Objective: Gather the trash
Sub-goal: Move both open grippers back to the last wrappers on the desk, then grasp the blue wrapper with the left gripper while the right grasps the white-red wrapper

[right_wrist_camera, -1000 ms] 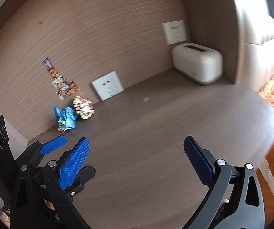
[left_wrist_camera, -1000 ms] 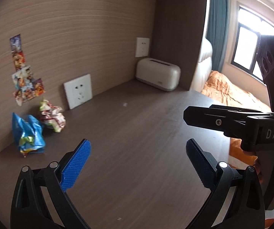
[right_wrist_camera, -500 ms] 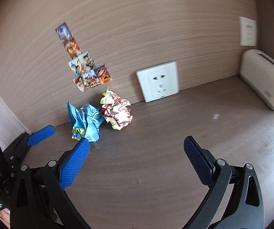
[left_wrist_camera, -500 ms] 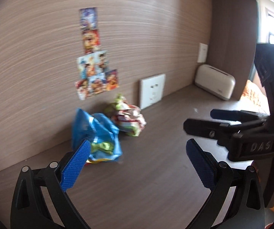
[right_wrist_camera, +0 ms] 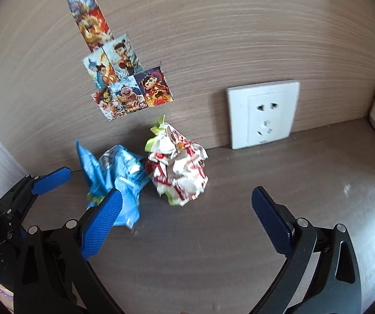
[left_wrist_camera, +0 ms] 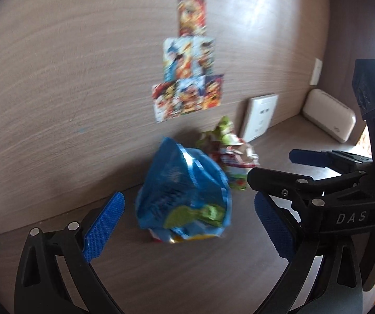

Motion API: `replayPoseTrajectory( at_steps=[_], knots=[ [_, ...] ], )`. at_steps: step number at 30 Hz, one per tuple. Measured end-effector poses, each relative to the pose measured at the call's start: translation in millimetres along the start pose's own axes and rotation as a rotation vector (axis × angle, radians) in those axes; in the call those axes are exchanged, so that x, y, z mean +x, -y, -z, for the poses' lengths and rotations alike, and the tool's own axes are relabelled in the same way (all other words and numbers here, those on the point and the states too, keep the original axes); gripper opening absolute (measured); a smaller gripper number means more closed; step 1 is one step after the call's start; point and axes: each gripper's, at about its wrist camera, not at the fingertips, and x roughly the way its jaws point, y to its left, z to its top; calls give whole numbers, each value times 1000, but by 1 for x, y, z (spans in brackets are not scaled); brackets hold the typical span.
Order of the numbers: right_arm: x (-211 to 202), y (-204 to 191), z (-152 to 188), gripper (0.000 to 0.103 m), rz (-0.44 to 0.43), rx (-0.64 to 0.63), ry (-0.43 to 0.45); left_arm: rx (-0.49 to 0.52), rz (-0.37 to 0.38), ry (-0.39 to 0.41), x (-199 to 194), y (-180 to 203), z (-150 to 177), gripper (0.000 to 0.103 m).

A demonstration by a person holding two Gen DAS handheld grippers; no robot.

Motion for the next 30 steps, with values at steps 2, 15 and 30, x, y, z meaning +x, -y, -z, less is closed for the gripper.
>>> replayPoseTrajectory(
  at_steps=[2, 15, 30],
  knots=[
    [8, -2, -4, 98, 4, -5, -1, -3, -5, -5, 8, -6, -2, 98],
    [49, 1, -14, 98, 22, 24, -30, 1, 20, -67, 39, -19, -5, 77],
    [-33, -23, -4, 59, 52, -64, 65, 40, 54, -8, -9, 18, -6, 71]
  ],
)
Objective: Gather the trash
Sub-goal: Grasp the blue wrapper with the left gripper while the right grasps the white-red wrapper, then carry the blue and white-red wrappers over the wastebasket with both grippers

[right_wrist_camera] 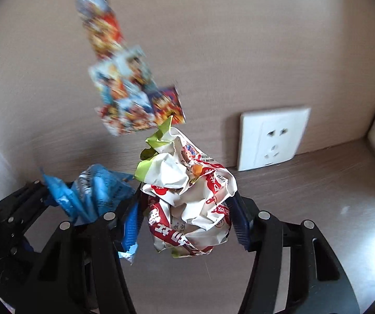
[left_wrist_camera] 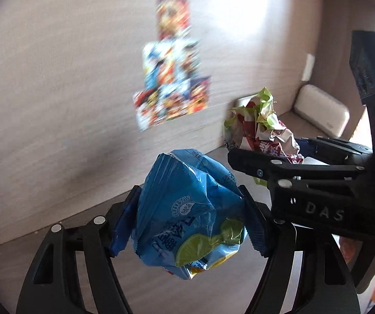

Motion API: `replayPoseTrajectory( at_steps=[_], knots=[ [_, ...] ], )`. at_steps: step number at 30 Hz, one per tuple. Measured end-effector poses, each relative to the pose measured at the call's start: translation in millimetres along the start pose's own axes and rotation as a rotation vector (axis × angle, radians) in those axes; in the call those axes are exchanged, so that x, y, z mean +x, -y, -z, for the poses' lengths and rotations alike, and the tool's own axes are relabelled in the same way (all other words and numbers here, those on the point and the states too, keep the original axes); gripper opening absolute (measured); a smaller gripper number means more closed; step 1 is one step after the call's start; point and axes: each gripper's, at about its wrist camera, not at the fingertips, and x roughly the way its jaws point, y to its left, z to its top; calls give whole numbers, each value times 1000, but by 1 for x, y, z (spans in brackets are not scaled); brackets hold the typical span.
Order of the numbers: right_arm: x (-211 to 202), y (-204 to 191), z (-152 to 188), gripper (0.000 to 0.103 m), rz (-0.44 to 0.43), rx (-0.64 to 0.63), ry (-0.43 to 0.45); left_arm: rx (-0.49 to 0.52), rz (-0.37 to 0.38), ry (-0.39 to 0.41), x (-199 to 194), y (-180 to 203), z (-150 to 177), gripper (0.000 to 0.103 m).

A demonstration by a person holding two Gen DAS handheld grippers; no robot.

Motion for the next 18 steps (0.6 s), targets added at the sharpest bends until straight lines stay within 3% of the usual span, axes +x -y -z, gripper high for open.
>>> replayPoseTrajectory(
  at_steps=[9, 14, 18],
  knots=[
    [-111, 25, 25, 60, 73, 41, 99, 71, 121, 57, -52, 77, 0, 71],
    [-170, 61, 52, 60, 158, 149, 134, 179, 236, 68, -73, 154, 7, 71],
    [-225, 97, 95, 60, 259, 245, 148, 252, 343, 49, -84, 221, 19, 71]
  ],
)
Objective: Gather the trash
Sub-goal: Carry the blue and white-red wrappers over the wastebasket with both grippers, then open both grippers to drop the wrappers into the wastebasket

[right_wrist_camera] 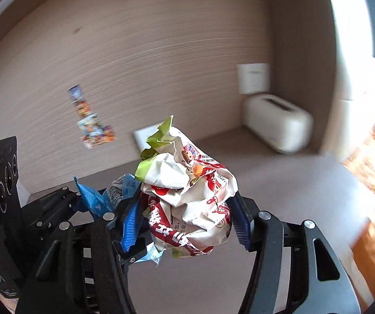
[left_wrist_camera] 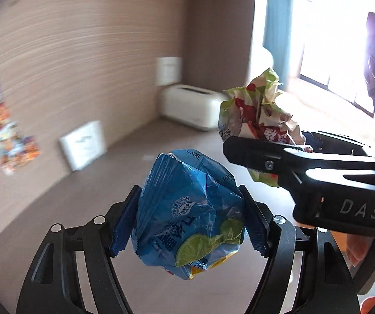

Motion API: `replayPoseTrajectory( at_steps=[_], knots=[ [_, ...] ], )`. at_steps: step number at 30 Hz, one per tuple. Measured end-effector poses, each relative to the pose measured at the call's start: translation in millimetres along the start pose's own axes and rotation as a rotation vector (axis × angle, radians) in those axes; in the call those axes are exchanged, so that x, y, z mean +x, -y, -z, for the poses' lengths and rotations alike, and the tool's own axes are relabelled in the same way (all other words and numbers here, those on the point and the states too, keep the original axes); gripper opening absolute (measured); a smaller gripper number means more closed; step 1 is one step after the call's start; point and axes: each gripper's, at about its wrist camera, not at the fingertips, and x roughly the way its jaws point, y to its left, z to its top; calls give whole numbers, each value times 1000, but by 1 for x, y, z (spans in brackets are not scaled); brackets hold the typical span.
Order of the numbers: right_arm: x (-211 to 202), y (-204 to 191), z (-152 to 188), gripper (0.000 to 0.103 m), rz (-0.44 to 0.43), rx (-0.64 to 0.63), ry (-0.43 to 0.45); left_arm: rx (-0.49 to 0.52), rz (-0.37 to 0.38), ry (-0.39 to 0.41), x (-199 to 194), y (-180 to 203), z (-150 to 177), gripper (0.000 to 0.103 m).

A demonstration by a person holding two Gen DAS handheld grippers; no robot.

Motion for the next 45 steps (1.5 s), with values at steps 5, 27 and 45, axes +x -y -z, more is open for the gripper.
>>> replayPoseTrajectory(
  at_steps=[5, 27, 45],
  knots=[
    [-55, 66, 38, 61, 118, 118, -1, 79, 131, -49, 15, 81, 7, 71],
    [-87, 249, 207, 62, 358, 436, -172, 311, 360, -335, 150, 281, 118, 71],
    [91, 354, 418, 61, 330, 512, -438, 246, 411, -563, 351, 313, 331, 74]
  ],
)
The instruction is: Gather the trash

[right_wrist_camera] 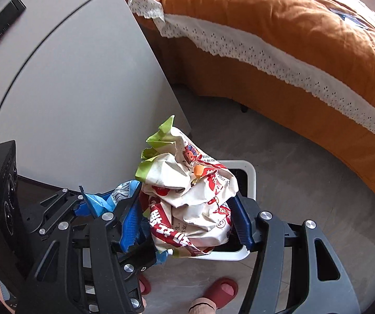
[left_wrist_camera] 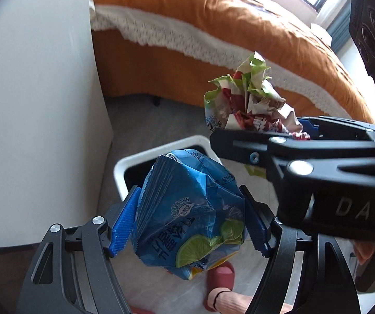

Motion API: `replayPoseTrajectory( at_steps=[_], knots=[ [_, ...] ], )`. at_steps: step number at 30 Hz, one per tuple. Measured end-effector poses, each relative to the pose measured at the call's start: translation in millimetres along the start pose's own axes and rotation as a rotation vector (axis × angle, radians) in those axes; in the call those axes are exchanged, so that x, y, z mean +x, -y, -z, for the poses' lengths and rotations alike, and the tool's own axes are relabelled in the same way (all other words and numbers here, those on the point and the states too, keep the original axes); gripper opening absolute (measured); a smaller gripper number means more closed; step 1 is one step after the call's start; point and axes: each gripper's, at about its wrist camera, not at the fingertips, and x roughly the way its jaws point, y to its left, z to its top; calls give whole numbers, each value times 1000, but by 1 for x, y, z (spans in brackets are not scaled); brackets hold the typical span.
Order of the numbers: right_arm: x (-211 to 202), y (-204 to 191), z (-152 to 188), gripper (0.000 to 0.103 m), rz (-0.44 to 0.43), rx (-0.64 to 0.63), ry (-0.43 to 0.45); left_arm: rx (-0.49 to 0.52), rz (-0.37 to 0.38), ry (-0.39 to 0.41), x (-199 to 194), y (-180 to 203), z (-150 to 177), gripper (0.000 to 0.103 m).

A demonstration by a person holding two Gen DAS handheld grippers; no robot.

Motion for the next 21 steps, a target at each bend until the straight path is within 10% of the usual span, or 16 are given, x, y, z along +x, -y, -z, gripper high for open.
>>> replayPoseTrajectory(
  at_steps=[3, 11, 21],
  knots=[
    [29, 2, 13, 98, 6, -29, -15, -16, -8, -13, 22, -8, 12, 98],
    [48, 7, 23, 98, 53, -55, -35, -16, -18, -38, 34, -17, 27, 98],
    [-49, -20, -6, 98, 66, -49, 43, -17, -39, 35, -49, -13, 5, 98]
  ],
)
